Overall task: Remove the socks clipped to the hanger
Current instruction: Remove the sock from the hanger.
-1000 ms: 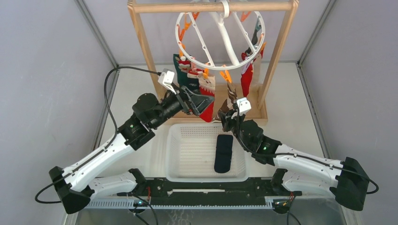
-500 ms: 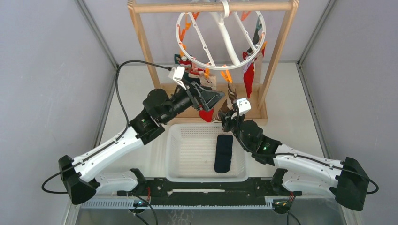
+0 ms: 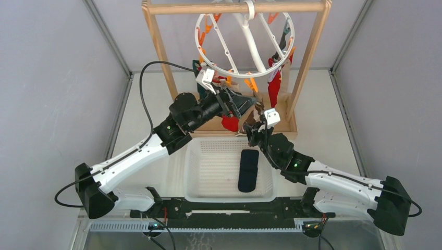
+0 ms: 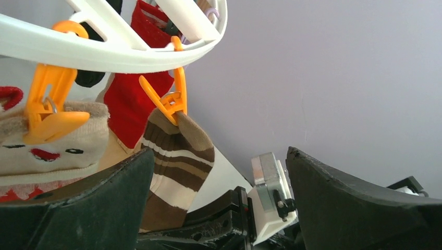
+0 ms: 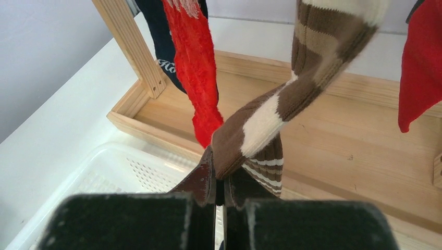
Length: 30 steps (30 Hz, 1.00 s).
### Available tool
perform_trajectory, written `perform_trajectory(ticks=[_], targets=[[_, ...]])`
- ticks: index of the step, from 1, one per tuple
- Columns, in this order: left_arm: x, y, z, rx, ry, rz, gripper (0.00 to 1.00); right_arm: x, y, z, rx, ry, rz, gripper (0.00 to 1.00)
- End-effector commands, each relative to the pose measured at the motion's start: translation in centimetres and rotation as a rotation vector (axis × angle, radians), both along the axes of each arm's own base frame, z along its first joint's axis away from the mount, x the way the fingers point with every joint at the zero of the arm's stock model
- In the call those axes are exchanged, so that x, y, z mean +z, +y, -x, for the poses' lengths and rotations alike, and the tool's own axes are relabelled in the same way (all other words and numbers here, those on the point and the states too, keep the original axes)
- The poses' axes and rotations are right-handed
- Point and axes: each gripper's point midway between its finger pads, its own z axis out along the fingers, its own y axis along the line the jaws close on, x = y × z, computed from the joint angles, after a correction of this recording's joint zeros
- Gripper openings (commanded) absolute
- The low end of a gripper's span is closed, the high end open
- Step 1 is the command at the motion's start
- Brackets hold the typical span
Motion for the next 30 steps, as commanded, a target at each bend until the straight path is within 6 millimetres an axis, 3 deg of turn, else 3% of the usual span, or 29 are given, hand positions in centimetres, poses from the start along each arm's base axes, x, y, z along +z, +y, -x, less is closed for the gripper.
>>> perform_trajectory(ticks=[1, 23, 28, 30], targets=[[4.5, 0.3, -0.6, 0.042, -0.082, 0.076, 1.00, 3.4, -0.2, -0.3, -0.016, -0.047, -0.073, 0.00], [3.5, -0.4, -4.3, 0.180, -0.083, 0.008, 0.96, 3.5, -0.4, -0.1, -0.014, -0.041, -0.084, 0.00], [3.4, -0.3, -4.7, 0.197, -0.085, -0.010, 0.94, 3.5, -0.4, 0.0, -0.011, -0.041, -0.086, 0.00], [3.5, -0.3, -4.8, 0.202, -0.085, -0.011, 0.89, 3.5, -0.3, 0.0, -0.009, -0.041, -0.088, 0.00]])
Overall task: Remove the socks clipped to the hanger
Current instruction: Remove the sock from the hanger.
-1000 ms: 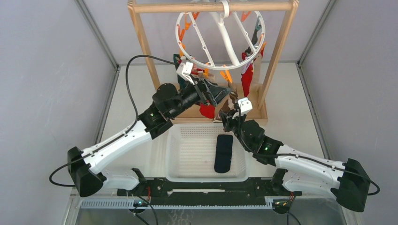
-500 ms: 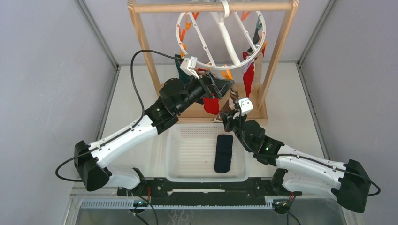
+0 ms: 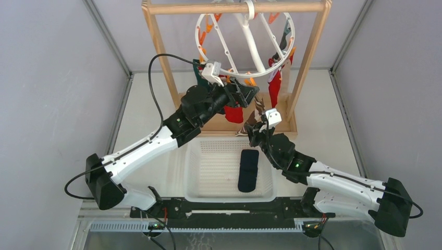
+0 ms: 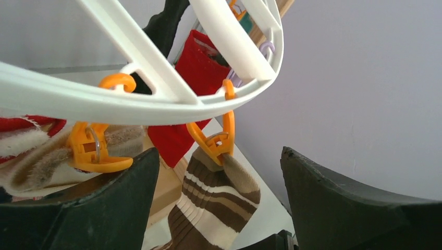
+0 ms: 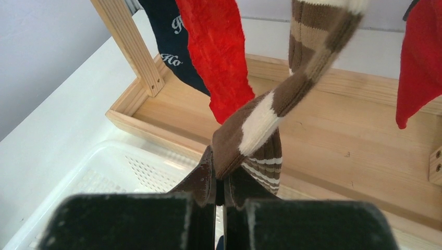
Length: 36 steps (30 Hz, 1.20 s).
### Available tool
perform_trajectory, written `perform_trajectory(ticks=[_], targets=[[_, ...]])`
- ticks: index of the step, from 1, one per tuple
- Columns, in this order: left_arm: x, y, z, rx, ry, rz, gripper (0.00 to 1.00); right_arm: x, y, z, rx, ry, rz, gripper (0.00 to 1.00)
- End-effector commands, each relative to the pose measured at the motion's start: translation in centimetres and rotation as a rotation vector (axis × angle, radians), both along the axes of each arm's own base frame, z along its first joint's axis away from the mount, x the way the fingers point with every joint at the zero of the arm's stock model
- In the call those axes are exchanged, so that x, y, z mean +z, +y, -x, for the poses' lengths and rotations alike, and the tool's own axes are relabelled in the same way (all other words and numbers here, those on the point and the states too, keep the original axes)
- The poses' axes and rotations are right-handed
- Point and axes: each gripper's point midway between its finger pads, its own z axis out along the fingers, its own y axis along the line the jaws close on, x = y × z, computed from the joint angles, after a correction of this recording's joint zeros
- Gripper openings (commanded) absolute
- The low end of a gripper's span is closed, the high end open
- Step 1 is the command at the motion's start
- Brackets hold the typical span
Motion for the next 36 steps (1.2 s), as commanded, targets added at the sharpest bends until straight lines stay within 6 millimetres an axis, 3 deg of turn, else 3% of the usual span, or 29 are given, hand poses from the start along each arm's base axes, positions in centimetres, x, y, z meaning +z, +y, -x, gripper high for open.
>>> perform_trajectory(ticks=[1, 15, 27, 36], targets=[[4.4, 0.4, -0.2, 0.030, -0.081, 0.053, 0.86, 3.4, 0.2, -0.1, -0.005, -0.046, -0.084, 0.00], [4.5, 0.2, -0.7, 0.042, -0.072, 0.039, 0.69, 3.4, 0.3, 0.0, -0.001, -0.045, -0.090, 0.00], [4.8, 0.2, -1.1, 0.059, -0.069, 0.028, 0.61, 3.3, 0.4, 0.0, 0.000, -0.041, -0.089, 0.00], [4.8, 0.8, -1.6, 0.101, -0.065, 0.021, 0.62, 3.1, 0.4, 0.0, -0.002, -0.037, -0.084, 0.00]])
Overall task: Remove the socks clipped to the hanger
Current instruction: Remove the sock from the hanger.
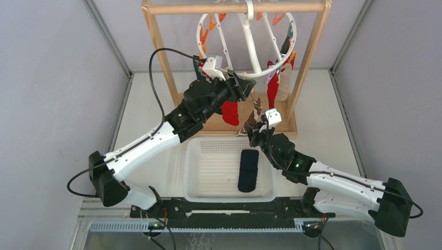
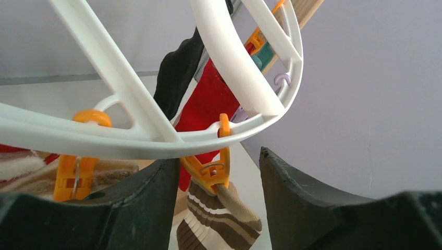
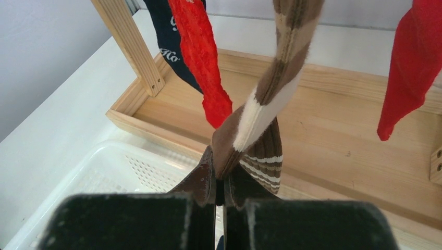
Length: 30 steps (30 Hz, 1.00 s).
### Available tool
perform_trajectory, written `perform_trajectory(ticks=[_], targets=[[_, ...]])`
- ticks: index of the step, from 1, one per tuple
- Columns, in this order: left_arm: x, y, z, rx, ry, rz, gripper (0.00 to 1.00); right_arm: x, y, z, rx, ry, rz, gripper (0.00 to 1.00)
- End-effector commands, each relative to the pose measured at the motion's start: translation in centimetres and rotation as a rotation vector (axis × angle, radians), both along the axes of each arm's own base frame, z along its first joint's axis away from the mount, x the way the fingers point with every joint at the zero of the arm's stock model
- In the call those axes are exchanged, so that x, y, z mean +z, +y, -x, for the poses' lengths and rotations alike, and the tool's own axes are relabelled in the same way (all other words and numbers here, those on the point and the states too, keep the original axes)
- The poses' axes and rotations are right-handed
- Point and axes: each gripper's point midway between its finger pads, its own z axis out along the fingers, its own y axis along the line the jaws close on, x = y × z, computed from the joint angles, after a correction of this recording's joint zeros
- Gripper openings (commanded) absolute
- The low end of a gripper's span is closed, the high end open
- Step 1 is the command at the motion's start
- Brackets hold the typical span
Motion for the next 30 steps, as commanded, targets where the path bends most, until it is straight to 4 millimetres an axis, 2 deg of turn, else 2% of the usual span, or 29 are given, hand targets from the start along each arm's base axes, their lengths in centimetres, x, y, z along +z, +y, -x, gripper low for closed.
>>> perform_trajectory(ticks=[1, 15, 27, 30], targets=[[3.72, 0.77, -0.03, 0.035, -0.064, 0.049, 0.62, 3.18, 0.38, -0.08, -0.001, -0.041, -0.084, 0.00], [3.41, 1.01, -0.46, 0.064, -0.043, 0.045, 0.59, 3.00, 0.52, -0.12, 0.001, -0.036, -0.082, 0.00], [3.63, 0.41, -0.22, 0.048, 0.015, 0.052, 0.64, 2.90, 0.06, -0.28, -0.046, -0.052, -0.055, 0.00], [3.17, 0.23, -0.15, 0.059, 0.041, 0.017, 0.64, 2.94, 0.05, -0.27, -0.053, -0.056, -0.052, 0.00]])
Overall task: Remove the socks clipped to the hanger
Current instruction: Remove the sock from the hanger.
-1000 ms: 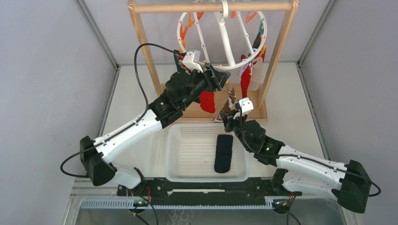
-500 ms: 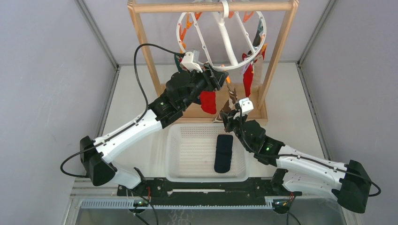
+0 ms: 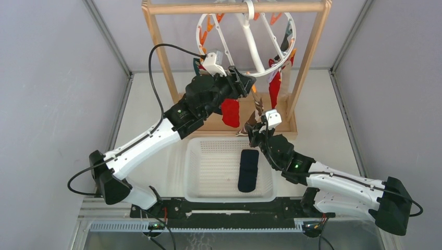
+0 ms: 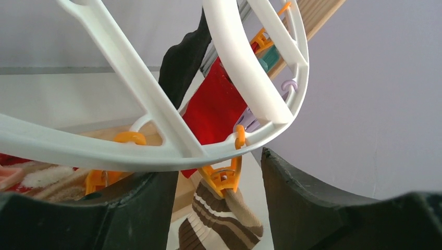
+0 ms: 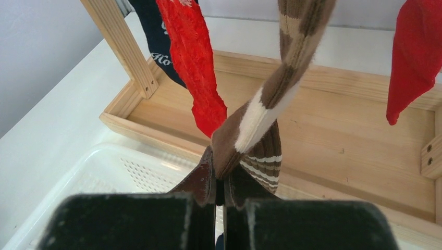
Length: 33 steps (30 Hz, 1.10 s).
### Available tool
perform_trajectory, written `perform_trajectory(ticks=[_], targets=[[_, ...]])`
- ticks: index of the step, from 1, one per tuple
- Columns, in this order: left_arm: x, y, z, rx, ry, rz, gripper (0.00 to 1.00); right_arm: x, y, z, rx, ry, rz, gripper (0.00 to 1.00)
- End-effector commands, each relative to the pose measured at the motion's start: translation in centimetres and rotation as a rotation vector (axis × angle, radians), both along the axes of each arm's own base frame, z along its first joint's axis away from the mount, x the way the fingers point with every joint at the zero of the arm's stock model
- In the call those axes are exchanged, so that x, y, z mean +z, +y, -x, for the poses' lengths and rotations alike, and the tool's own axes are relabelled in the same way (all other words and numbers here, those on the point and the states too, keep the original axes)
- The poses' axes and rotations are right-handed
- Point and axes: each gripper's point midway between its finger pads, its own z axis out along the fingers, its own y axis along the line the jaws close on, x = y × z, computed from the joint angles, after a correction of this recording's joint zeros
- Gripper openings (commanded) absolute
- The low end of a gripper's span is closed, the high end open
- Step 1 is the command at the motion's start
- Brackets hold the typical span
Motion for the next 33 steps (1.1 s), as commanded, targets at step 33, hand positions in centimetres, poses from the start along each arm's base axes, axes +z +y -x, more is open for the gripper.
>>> perform_trajectory(ticks=[33], targets=[[2.5, -0.2, 0.1, 0.057, 0.033, 0.039, 0.50, 2.0, 0.5, -0.4, -0.042, -0.024, -0.057, 0.00]])
